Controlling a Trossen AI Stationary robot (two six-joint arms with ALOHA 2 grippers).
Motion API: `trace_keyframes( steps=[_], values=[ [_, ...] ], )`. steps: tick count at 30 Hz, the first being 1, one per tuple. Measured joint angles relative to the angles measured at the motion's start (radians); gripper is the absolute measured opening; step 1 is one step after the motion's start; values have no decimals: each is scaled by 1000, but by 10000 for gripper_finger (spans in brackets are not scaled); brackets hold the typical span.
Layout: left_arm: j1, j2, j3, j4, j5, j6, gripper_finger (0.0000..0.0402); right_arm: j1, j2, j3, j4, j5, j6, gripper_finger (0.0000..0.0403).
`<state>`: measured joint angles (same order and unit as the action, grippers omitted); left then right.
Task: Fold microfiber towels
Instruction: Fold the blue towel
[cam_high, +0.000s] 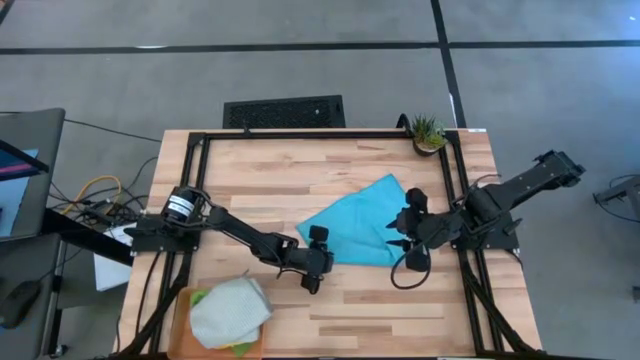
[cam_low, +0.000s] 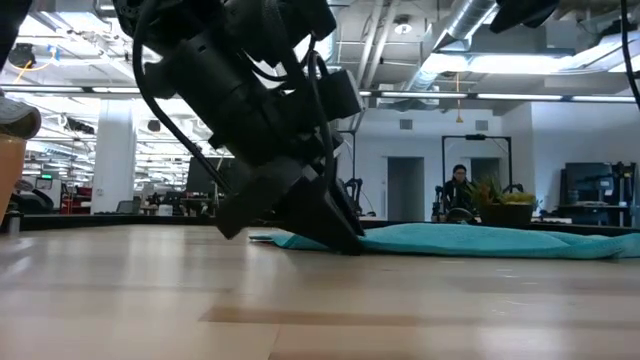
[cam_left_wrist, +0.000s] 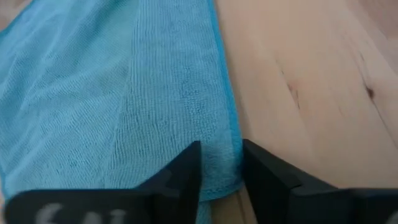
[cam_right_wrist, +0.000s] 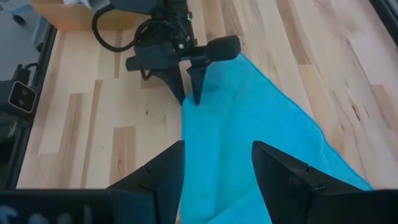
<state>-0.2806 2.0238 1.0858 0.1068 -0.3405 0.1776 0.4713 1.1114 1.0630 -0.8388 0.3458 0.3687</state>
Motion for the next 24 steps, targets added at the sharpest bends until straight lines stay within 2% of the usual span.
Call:
trace_keyframes(
  steps=[6,11,16,24],
  values=[
    [-9,-67,-4,-119,-5,-11,12,0,0,0,-41,1,-1,211],
    [-11,-157,-4,-264,-5,-93,3,3,6,-24,-78,-3,-6,211],
    [-4,-233,-3,-331,-6,-158,2,18,45,-72,-69,-8,-27,211],
    [-1,-339,-3,-337,-13,-204,1,38,211,-76,-8,-9,-52,211]
  ],
)
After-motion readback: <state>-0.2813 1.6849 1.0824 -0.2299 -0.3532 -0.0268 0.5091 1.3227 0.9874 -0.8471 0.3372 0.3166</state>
